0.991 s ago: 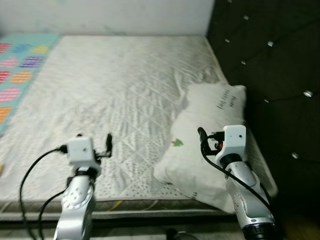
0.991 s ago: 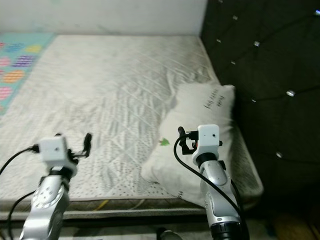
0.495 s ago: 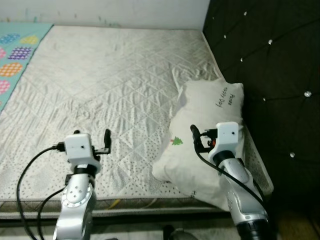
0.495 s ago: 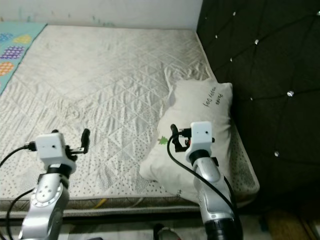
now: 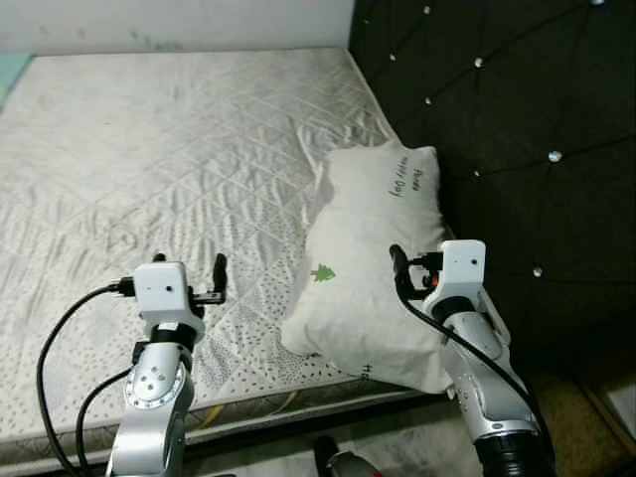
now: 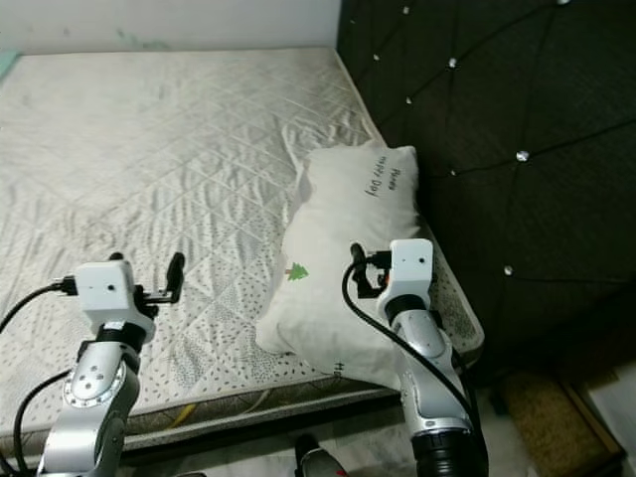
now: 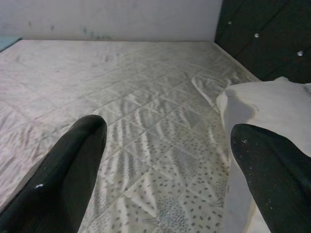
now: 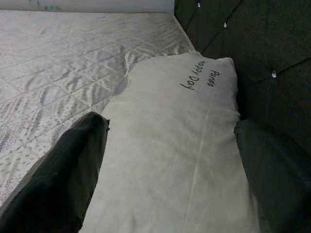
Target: Clean up the room
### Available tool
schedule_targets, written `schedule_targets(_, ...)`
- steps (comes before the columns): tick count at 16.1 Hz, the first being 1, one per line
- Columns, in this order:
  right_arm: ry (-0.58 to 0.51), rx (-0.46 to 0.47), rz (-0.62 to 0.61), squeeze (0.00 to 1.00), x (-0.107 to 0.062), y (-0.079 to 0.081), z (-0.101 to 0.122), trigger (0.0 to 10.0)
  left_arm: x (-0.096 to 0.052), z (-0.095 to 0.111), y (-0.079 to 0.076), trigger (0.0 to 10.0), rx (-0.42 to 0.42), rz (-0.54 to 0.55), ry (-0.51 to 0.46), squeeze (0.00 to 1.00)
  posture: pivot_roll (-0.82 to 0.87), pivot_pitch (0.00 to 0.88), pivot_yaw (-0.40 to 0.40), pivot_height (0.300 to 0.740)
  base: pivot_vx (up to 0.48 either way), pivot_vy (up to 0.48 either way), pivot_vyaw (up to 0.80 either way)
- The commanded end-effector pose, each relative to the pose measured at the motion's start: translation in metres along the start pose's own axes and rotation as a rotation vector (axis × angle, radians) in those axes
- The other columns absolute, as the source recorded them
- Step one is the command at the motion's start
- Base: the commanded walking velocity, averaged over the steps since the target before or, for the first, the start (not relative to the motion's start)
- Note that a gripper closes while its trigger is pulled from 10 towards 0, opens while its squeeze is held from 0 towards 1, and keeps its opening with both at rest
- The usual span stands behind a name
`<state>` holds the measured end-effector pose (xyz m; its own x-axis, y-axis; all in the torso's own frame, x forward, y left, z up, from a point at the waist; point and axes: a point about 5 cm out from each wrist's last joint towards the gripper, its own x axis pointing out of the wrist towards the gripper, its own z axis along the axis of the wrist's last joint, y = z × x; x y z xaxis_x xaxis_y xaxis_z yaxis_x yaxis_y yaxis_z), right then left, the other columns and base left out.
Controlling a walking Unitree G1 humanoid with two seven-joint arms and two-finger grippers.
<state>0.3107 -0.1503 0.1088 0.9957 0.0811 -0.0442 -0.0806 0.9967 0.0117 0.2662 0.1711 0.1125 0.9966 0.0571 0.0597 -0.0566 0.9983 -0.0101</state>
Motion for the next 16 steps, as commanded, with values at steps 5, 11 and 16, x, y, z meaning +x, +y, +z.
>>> schedule_targets(5, 0.004, -0.013, 0.029, 0.0, 0.0, 0.007, 0.001, 10.0, -0.004, 0.009, -0.005, 10.0, -0.035, -0.031, -0.024, 0.0, 0.11, 0.262, -0.034, 0.74, 0.0, 0.0, -0.32)
schedule_targets(11, 0.014, -0.015, 0.03, 0.0, 0.001, 0.007, -0.002, 10.0, -0.007, 0.008, -0.01, 10.0, -0.087, -0.032, -0.019, 0.0, 0.11, 0.26, -0.032, 0.74, 0.0, 0.0, 0.0)
schedule_targets(16, 0.018, -0.023, 0.039, 0.0, 0.001, 0.008, -0.002, 10.0, -0.005, 0.008, -0.013, 10.0, -0.067, -0.039, -0.01, 0.0, 0.1, 0.254, -0.037, 0.74, 0.0, -0.288, 0.0)
